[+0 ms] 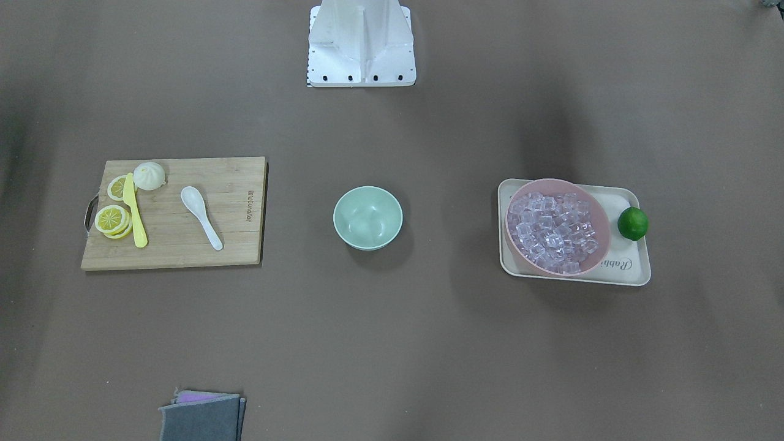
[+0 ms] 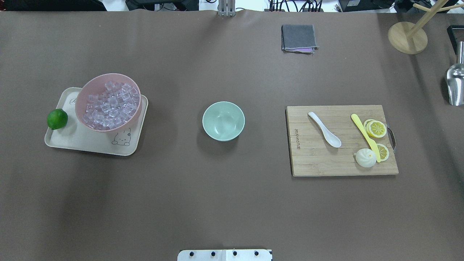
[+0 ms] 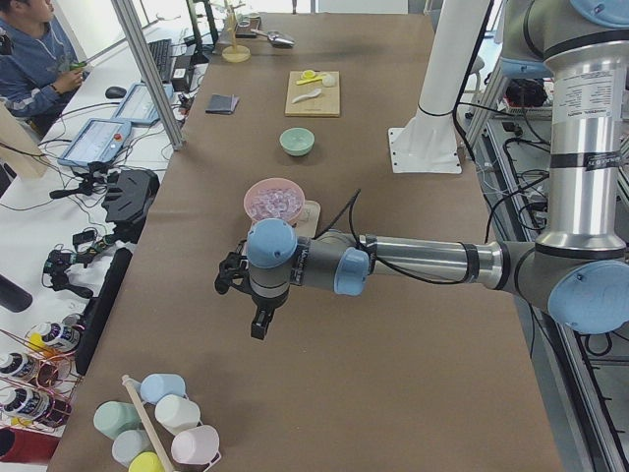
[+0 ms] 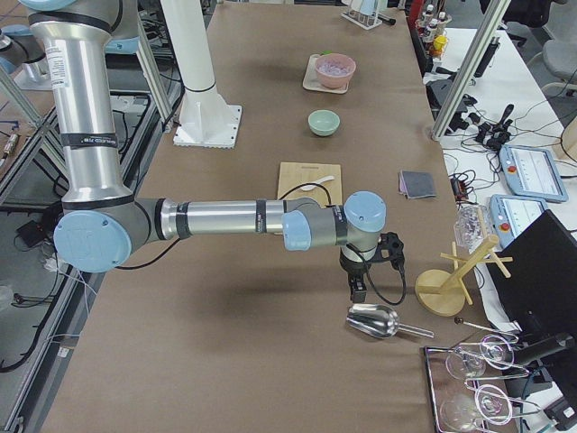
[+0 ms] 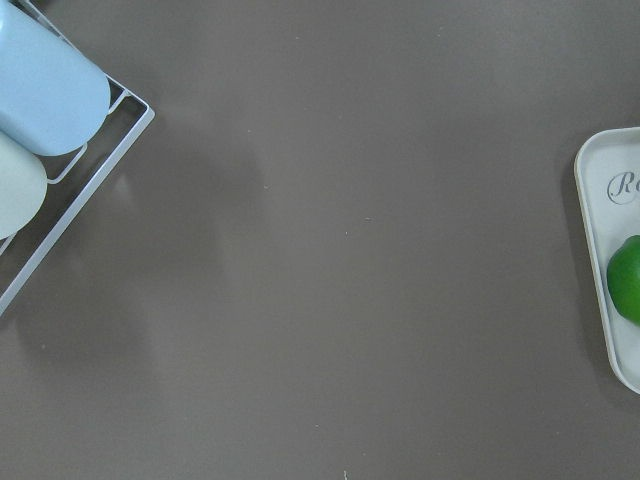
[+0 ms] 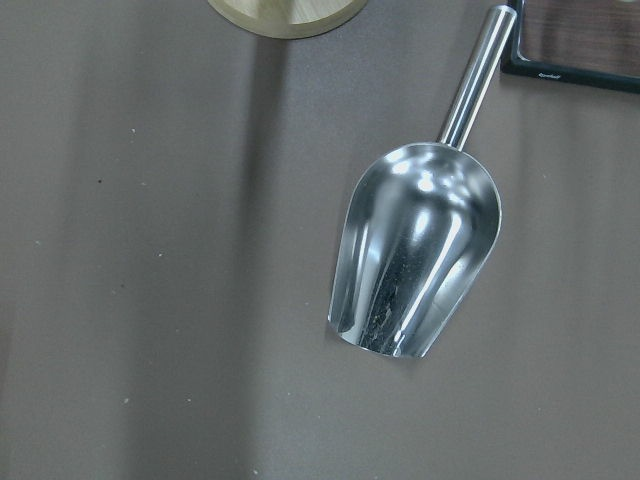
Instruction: Put spoon and ice into bowl
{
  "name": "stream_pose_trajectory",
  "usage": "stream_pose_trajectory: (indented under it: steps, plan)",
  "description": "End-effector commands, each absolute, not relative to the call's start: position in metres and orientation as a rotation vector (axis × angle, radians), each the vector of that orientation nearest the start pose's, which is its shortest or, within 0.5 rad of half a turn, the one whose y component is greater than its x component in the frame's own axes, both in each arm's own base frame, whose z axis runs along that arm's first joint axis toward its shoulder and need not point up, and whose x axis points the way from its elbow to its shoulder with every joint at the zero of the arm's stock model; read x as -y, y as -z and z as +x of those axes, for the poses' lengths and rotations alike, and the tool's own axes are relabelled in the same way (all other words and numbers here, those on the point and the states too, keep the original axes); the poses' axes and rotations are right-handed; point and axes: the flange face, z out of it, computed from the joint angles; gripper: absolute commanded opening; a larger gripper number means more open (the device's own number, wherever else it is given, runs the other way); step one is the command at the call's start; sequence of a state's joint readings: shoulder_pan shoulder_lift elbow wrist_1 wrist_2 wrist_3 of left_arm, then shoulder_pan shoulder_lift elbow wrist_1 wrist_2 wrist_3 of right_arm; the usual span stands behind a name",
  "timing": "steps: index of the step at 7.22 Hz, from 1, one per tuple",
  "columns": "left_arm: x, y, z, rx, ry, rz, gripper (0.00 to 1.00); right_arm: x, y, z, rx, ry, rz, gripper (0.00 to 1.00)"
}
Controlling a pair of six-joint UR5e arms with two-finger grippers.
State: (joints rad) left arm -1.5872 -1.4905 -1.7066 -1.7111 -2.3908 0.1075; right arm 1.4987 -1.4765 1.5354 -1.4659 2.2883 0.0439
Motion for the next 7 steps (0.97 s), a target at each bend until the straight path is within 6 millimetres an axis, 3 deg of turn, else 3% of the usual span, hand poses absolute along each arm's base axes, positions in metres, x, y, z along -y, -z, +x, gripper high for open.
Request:
stream_pose_trajectory:
  steps: [1,2,3,7]
  plan:
    - [0.469,-0.610,-0.066,-0.810,-0.167,0.235,0.98,0.546,-0.619,0.029,0.725,0.087,0.121,1.00]
    - [0.470,-0.616,-0.065,-0.809,-0.168,0.226,0.98,0.546,-0.620,0.028,0.726,0.088,0.122,1.00]
    - [0.466,-0.636,-0.065,-0.819,-0.155,0.191,0.98,0.545,-0.620,0.028,0.728,0.088,0.121,1.00]
    - [0.469,-0.621,-0.065,-0.819,-0.173,0.256,0.98,0.537,-0.624,0.029,0.729,0.097,0.148,1.00]
